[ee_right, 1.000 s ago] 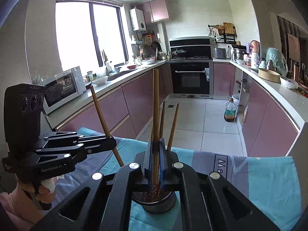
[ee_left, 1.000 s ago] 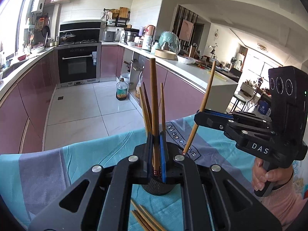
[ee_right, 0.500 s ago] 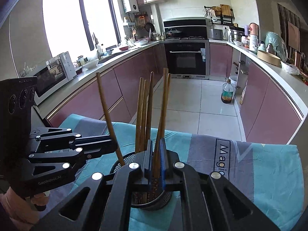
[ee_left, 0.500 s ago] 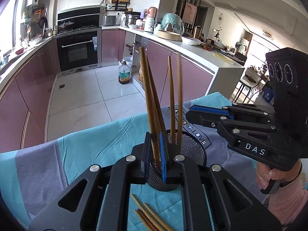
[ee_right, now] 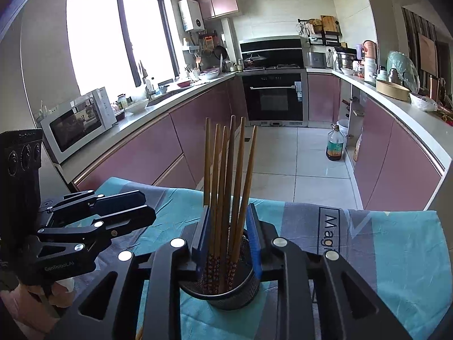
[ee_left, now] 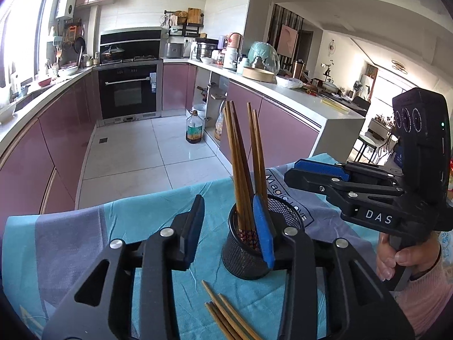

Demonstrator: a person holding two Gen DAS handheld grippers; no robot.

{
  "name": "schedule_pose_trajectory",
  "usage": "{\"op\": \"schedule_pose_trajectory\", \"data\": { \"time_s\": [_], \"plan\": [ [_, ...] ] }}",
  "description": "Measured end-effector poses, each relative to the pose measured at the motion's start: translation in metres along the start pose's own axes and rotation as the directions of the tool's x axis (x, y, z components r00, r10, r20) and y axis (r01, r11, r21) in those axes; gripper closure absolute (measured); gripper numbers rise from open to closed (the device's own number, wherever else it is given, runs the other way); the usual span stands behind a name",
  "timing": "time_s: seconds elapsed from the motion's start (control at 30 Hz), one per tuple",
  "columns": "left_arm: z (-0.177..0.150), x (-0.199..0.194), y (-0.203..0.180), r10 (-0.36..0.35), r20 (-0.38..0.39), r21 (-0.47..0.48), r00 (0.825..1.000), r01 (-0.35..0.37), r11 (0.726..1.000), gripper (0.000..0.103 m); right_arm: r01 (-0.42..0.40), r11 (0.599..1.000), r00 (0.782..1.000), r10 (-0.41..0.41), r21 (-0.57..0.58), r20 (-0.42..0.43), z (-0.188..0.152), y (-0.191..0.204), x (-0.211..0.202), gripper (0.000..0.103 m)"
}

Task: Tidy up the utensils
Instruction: 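Lower the chopstick into the mesh cup and open the left tool while the right tool releases its chopstick, then move both open tools back over the loose chopsticks on the cloth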

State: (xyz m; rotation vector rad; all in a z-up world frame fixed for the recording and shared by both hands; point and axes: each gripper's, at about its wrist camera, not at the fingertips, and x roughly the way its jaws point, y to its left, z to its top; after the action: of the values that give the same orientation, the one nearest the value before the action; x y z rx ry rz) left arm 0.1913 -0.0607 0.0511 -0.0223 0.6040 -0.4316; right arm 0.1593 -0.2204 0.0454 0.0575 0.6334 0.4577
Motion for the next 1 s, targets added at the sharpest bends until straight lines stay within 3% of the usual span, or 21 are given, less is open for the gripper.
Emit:
{"op": "schedule_pose_trajectory", "data": {
  "time_s": [0.17,0.3,0.43,0.63,0.77,1.0],
  "plan": [
    [-0.013,-0.033,0.001,0.029,0.07,0.019,0.997,-0.031,0.999,0.048,-0.055,0.997,0.997,0.057,-0.044,0.046,-0.01,0.019,-0.026,0.07],
    [-0.031,-0.052,0.001,0.047,0.079,0.028,0.996,-0.049,0.998,0.046,-0.105,0.99,0.994,0.108,-0.097,0.017,-0.029,0.04,-0.034,0.065],
    [-0.058,-0.058,0.003,0.063,0.032,0.029,0.998,-0.064,0.998,0.045,-0.143,0.983,0.987,0.134,-0.112,-0.085,-0.057,0.055,-0.019,0.065],
    [-0.115,-0.045,0.013,0.052,-0.111,0.007,0.993,-0.052,0.999,0.044,-0.163,0.984,0.963,0.143,-0.073,-0.23,-0.099,0.062,0.013,0.065],
    [-0.146,-0.033,0.017,0.054,-0.187,-0.018,0.981,-0.058,0.998,0.044,-0.155,0.987,0.954,0.136,-0.05,-0.266,-0.114,0.064,0.022,0.065],
    [-0.17,-0.02,0.011,0.053,-0.241,-0.03,0.969,-0.062,0.998,0.043,-0.146,0.989,0.949,0.133,-0.025,-0.284,-0.128,0.062,0.024,0.065]
  ]
}}
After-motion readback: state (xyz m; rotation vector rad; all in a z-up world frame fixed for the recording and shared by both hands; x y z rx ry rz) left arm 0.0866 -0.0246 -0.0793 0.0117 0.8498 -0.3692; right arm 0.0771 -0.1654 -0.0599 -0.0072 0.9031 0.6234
